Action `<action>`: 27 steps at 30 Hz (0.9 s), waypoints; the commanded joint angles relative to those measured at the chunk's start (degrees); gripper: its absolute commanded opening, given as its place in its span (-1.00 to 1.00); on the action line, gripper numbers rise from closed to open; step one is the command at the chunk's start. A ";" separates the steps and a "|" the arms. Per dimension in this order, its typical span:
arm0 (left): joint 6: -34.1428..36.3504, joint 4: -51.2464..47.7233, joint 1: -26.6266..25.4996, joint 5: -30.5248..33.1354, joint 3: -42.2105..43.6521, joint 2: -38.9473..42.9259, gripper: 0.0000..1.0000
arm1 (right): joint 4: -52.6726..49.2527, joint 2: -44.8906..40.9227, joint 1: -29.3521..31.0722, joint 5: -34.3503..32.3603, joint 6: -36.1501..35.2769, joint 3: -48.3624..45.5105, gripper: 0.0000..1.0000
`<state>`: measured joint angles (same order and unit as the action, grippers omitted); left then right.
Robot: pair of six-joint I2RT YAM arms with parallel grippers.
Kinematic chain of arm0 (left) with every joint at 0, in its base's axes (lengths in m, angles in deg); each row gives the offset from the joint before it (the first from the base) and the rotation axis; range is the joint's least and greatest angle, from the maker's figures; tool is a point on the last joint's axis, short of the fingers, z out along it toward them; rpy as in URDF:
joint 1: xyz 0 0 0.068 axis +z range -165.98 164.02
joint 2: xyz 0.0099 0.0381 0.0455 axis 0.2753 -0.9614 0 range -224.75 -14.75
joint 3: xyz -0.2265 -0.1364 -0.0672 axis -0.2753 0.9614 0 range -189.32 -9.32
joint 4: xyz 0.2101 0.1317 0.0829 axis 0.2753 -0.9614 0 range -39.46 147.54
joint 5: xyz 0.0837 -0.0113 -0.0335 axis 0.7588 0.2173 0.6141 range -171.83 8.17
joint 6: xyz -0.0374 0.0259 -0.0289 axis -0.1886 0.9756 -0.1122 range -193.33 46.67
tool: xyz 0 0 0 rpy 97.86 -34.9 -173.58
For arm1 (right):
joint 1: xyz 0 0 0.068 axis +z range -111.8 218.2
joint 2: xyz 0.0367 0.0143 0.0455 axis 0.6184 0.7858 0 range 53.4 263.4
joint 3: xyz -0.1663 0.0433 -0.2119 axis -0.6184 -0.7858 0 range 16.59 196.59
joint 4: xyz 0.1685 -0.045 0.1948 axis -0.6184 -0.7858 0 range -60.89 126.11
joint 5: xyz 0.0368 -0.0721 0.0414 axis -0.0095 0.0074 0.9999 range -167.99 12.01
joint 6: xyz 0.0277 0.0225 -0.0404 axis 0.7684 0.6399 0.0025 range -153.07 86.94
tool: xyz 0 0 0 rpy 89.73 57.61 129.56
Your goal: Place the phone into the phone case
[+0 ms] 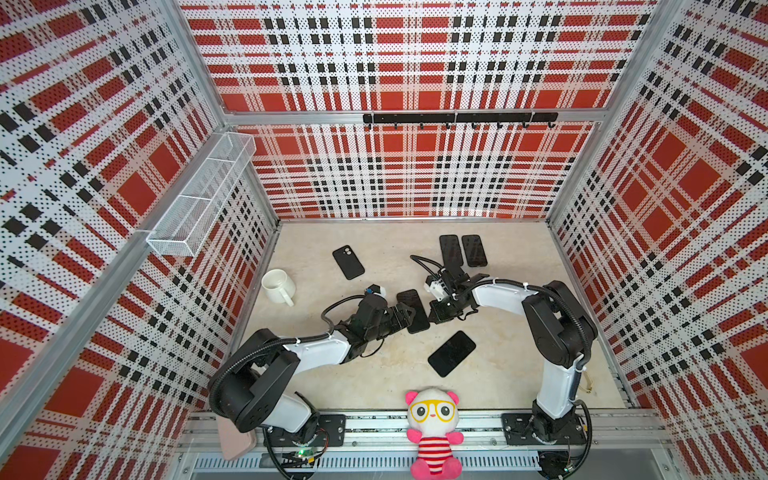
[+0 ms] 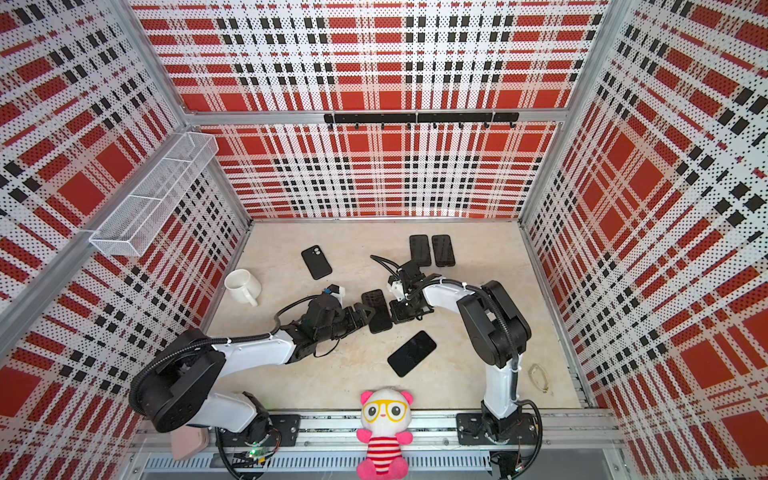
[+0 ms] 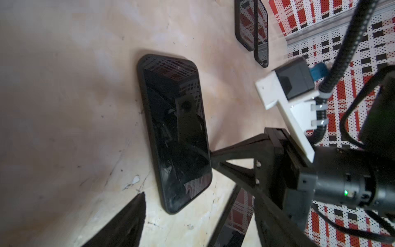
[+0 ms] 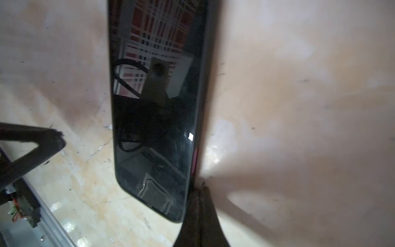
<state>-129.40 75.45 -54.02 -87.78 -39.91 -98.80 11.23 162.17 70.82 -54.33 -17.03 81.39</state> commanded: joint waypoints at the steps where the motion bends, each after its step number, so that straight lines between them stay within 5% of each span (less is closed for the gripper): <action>1: 3.45 -5.56 0.40 3.11 -1.84 0.41 0.66 | 5.00 -3.29 0.56 2.11 3.53 -1.58 -0.96; 6: 7.87 -16.74 -0.16 7.86 -7.79 -1.09 0.79 | 4.54 -9.83 -0.95 -3.18 5.67 -4.40 -0.84; 9: 10.15 -24.75 -1.35 11.98 -13.33 -3.27 0.99 | 2.94 -14.84 -1.73 -9.79 6.57 -6.30 -0.49; 18: 12.57 -40.21 -6.78 19.97 -29.79 -14.96 0.96 | 1.59 -21.88 -5.14 -13.21 4.62 -10.93 0.31; 27: 9.38 -51.88 -9.67 25.44 -42.90 -26.64 0.96 | 4.42 -25.03 -9.43 -10.95 2.73 -17.26 0.56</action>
<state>-118.76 30.36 -63.00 -65.88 -80.35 -123.52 13.81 139.17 62.78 -66.02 -12.84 65.00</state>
